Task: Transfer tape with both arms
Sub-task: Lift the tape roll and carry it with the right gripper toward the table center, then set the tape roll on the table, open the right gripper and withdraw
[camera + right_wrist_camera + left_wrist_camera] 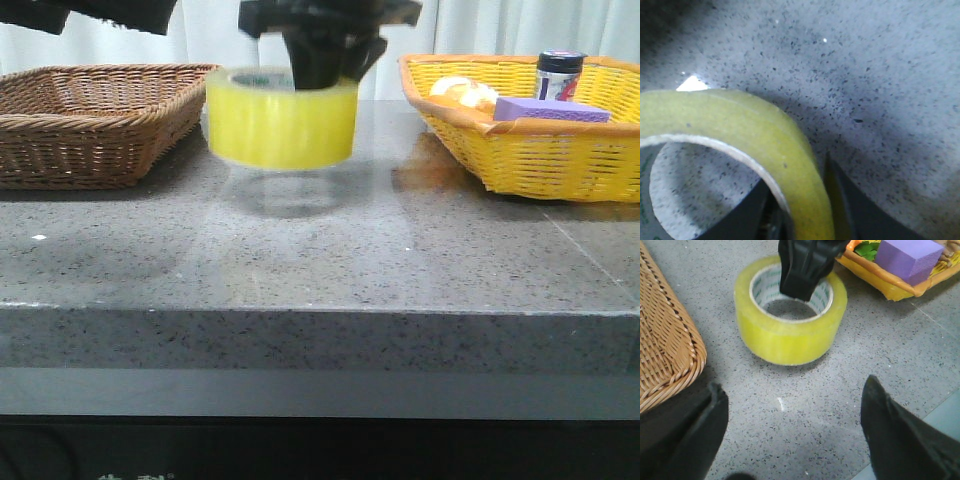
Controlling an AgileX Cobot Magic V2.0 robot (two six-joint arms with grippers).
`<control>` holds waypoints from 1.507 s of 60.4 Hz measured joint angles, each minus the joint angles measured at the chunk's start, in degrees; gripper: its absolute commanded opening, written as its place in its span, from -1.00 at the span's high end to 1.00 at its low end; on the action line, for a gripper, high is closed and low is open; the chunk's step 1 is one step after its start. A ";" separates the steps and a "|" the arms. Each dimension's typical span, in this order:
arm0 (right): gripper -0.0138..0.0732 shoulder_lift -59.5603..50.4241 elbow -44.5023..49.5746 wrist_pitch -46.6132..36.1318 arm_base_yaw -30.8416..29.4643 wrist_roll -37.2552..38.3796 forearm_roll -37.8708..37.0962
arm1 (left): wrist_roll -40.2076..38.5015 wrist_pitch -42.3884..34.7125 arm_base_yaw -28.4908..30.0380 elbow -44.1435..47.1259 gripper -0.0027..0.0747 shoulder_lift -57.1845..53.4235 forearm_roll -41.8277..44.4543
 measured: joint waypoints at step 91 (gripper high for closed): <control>-0.49 -57.36 49.69 -24.20 -2.82 0.00 7.03 | 0.00 0.60 0.00 0.00 -0.48 0.04 0.00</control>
